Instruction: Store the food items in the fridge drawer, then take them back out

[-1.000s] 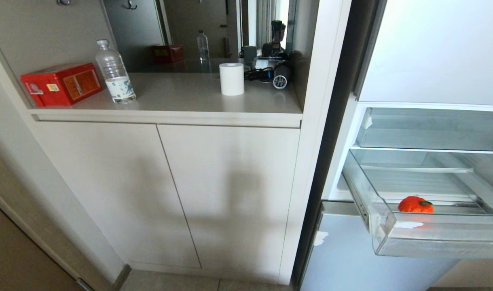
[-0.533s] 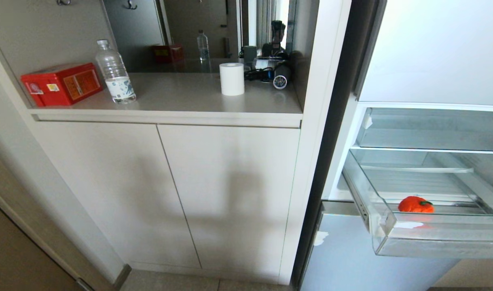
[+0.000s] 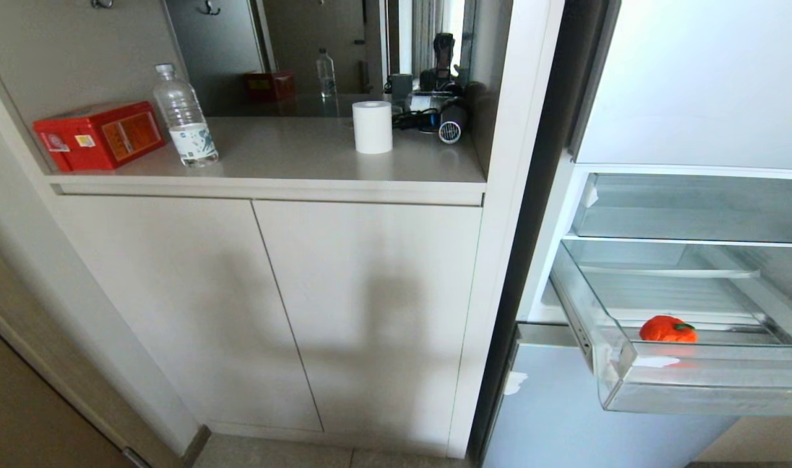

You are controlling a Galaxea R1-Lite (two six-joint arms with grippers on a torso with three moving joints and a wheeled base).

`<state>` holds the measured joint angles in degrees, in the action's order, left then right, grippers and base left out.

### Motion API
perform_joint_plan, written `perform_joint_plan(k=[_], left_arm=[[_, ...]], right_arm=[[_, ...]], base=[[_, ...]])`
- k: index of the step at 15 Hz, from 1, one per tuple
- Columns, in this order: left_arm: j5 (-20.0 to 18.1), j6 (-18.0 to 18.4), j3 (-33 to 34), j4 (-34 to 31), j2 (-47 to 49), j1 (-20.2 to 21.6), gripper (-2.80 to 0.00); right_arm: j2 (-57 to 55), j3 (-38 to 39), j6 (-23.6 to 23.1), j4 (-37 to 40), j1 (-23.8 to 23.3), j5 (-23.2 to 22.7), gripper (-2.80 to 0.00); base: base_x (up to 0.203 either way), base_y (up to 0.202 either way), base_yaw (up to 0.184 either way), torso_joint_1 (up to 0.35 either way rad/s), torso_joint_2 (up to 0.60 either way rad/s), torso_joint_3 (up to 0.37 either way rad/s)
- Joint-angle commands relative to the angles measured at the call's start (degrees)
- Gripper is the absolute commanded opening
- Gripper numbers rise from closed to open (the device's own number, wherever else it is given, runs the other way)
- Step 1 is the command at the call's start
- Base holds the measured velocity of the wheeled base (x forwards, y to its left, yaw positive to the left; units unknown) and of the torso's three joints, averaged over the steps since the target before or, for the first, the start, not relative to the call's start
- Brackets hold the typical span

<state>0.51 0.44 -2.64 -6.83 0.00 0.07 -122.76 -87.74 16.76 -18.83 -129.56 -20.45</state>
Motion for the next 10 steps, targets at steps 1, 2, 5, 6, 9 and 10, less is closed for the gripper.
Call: perform_joint_plan(k=[1, 2, 5, 6, 9, 10], left_arm=[[0.0, 0.0, 0.0, 0.0, 0.1, 0.0, -2.8], [0.0, 0.0, 0.0, 0.0, 0.1, 0.0, -2.8], [0.0, 0.0, 0.0, 0.0, 0.1, 0.0, -2.8], [0.0, 0.0, 0.0, 0.0, 0.1, 0.0, -2.8], [0.0, 0.0, 0.0, 0.0, 0.1, 0.0, -2.8], [0.0, 0.0, 0.0, 0.0, 0.1, 0.0, -2.8]], right_arm=[[12.5, -1.0, 4.0, 2.6, 0.4, -2.2, 0.0], [16.4, -3.0, 7.3, 5.0, 0.5, -3.7, 0.0], [25.9, -7.1, 15.0, 10.8, 1.0, -9.8, 0.0], [28.9, -7.4, 17.0, 11.6, 1.9, -11.8, -2.8], [35.2, -6.5, 19.7, 12.1, 8.2, -13.9, -2.8], [36.6, -5.9, 20.1, 12.0, 11.6, -14.5, -2.8]], base=[[0.0, 0.0, 0.0, 0.0, 0.0, 0.0], [0.0, 0.0, 0.0, 0.0, 0.0, 0.0], [0.0, 0.0, 0.0, 0.0, 0.0, 0.0], [0.0, 0.0, 0.0, 0.0, 0.0, 0.0], [0.0, 0.0, 0.0, 0.0, 0.0, 0.0], [0.0, 0.0, 0.0, 0.0, 0.0, 0.0]])
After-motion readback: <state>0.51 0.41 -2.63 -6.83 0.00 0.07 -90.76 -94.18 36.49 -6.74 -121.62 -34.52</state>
